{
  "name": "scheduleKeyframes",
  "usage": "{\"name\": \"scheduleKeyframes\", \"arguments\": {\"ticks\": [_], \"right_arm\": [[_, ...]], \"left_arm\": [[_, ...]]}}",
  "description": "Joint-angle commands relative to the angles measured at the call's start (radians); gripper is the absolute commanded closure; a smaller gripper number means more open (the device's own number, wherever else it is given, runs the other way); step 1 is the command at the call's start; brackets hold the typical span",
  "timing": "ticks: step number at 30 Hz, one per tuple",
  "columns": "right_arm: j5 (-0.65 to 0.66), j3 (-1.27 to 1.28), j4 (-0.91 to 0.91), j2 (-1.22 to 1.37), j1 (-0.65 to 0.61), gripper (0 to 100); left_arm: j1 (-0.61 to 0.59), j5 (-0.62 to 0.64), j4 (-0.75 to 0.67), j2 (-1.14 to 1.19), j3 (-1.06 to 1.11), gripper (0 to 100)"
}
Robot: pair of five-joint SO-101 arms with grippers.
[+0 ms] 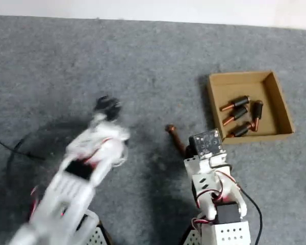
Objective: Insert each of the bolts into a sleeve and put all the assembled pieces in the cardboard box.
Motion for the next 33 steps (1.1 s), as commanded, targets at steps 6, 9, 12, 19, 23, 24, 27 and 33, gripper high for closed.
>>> {"name": "scheduleKeyframes", "arguments": {"ticks": [6, 9, 12, 19, 23, 24, 27, 33], "right_arm": [[-0.097, 0.021, -0.047, -0.031, 0.191, 99.5], [-0.127, 0.019, -0.047, -0.031, 0.223, 99.5], [-0.13, 0.016, -0.047, -0.031, 0.226, 99.5], [-0.137, -0.021, -0.042, -0.031, 0.277, 99.5], [-0.137, -0.022, -0.041, -0.031, 0.28, 99.5], [-0.137, -0.019, -0.041, -0.031, 0.28, 99.5], [-0.137, -0.016, -0.041, -0.031, 0.277, 99.5], [-0.137, -0.025, 0.004, -0.031, 0.272, 99.5]], "left_arm": [[0.133, 0.526, 0.011, 0.685, -0.495, 88], [0.162, 0.572, 0.114, 0.725, -0.605, 87], [0.237, 0.574, 0.166, 0.746, -0.684, 88], [0.305, 0.72, 0.166, 0.819, -0.696, 87], [0.312, 0.772, 0.166, 0.866, -0.699, 87], [0.314, 0.796, 0.166, 0.874, -0.699, 87], [0.314, 0.816, 0.153, 0.891, -0.705, 87], [0.314, 0.816, 0.04, 0.983, -0.71, 87]]}}
